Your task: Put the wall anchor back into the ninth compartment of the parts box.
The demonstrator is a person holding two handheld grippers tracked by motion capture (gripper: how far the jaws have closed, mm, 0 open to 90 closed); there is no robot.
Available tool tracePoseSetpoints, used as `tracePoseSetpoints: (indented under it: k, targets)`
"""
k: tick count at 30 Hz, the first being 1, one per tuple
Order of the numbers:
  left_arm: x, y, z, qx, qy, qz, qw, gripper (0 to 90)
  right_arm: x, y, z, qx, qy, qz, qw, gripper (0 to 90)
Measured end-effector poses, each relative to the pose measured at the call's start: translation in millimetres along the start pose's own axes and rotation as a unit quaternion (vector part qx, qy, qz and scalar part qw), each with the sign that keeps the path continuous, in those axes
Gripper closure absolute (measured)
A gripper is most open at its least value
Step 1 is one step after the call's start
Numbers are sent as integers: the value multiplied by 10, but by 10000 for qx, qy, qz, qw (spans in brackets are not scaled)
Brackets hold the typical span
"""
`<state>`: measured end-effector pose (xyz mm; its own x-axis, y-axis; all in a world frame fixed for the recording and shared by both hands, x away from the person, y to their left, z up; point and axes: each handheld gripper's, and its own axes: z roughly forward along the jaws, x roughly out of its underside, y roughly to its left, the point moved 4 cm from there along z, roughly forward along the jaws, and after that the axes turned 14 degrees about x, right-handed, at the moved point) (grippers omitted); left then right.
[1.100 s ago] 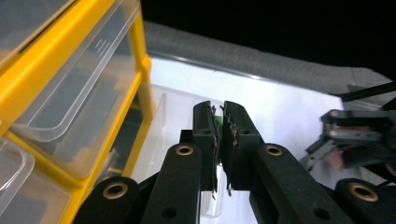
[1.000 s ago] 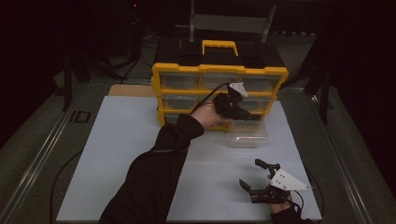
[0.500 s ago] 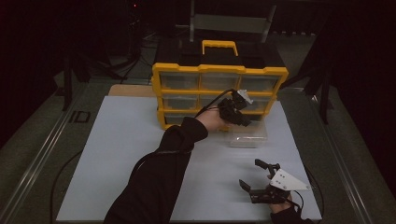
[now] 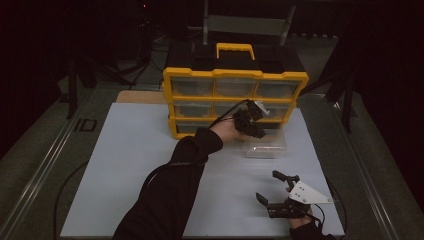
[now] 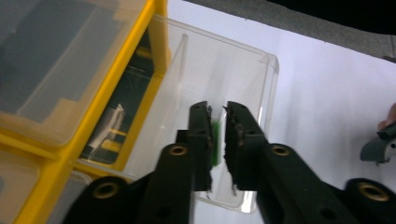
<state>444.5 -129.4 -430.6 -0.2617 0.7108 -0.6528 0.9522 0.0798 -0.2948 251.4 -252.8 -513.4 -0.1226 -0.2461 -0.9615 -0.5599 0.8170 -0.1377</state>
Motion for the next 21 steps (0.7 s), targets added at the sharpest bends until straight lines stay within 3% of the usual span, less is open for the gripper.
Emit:
tracePoseSetpoints:
  k: [5,6,9,12,14,17,21]
  targets:
    - [-1,-24,-42,13,-99,-2,10000,505,-1,1,-1,3,0,-3,10000,81]
    - [-2,-42,-63,3,-118,6,9999,505,-1,1,0,5,1,0,10000,81]
    - [5,-72,-94,5,-105,20,9999,348,0,7,2,6,10,-7,10000,81]
    - [31,-112,-132,118,-134,25,9998,269,-3,5,0,12,9,-12,10000,81]
    - [54,-135,-161,268,-150,71,9995,137,1,4,3,16,17,-6,10000,81]
    - [81,-150,-190,358,-158,89,9992,42,2,6,6,17,25,-24,10000,81]
    - [151,-170,-272,341,-197,88,9992,21,4,9,10,17,42,-36,10000,81]
